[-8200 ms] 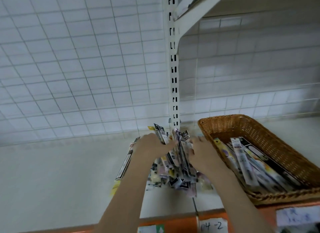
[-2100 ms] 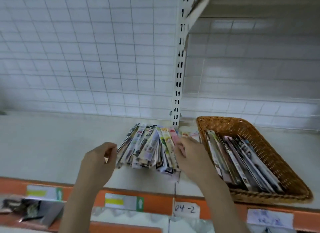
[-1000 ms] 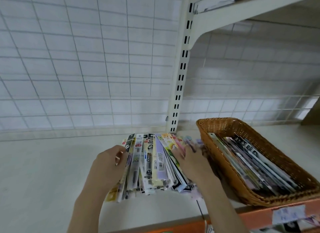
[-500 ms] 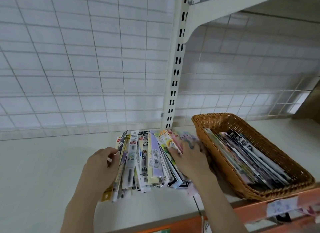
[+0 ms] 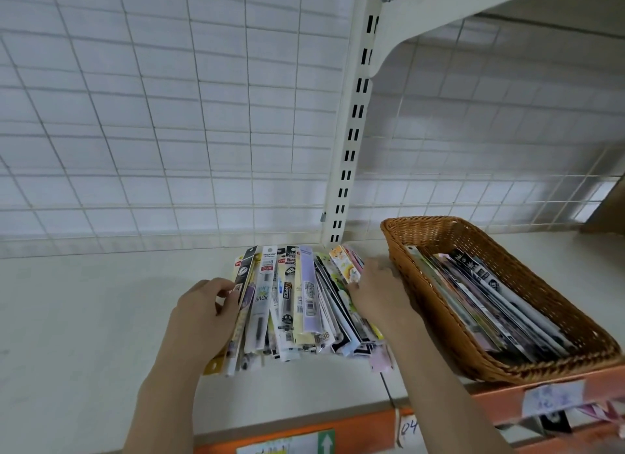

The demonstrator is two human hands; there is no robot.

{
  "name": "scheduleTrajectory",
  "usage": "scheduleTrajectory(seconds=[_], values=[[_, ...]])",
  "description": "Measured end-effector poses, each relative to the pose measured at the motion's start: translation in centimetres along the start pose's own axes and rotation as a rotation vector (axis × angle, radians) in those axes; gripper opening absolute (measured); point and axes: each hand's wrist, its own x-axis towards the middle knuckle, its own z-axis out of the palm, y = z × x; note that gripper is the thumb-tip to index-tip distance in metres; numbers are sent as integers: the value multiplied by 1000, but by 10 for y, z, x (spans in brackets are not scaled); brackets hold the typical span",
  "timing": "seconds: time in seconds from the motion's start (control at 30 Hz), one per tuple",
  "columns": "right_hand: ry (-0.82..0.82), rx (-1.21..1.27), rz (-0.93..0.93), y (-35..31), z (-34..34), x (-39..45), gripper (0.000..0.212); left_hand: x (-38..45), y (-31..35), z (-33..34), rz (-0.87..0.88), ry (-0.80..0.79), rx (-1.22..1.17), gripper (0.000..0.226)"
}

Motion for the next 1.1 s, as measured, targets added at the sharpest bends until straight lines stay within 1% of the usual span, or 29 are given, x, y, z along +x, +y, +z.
scheduleTrajectory(seconds=[0.1,0.23,0.3,0.4,0.57,0.67,0.7,0.83,0.9,1.0,1.1], values=[[-25,0,20,-2,-2,5,49,-1,-1,0,-6,11,-7,17],[-108,0,21,1,-5,13,58,-2,-2,2,-15,23,-14,16],[-135,3,9,2,-6,14,60,-2,-3,3,-11,26,-5,16],[-127,-5,4,4,-9,13,64,-2,-2,4,-8,30,2,16],[-153,40,73,3,-12,14,75,-3,-2,5,0,28,6,16],[-142,61,87,2,-12,13,81,-4,0,3,-2,29,-6,16],[-129,61,78,1,-12,13,79,-4,0,3,-2,34,-8,16],[-25,51,33,0,-16,6,54,-5,4,1,-14,33,-6,23],[19,31,23,1,-17,3,51,-4,9,-1,-54,-1,16,36],[33,61,25,3,-22,0,47,-1,19,-4,-151,-81,77,55],[57,121,15,6,-27,-5,45,2,28,-1,-171,-164,169,60]])
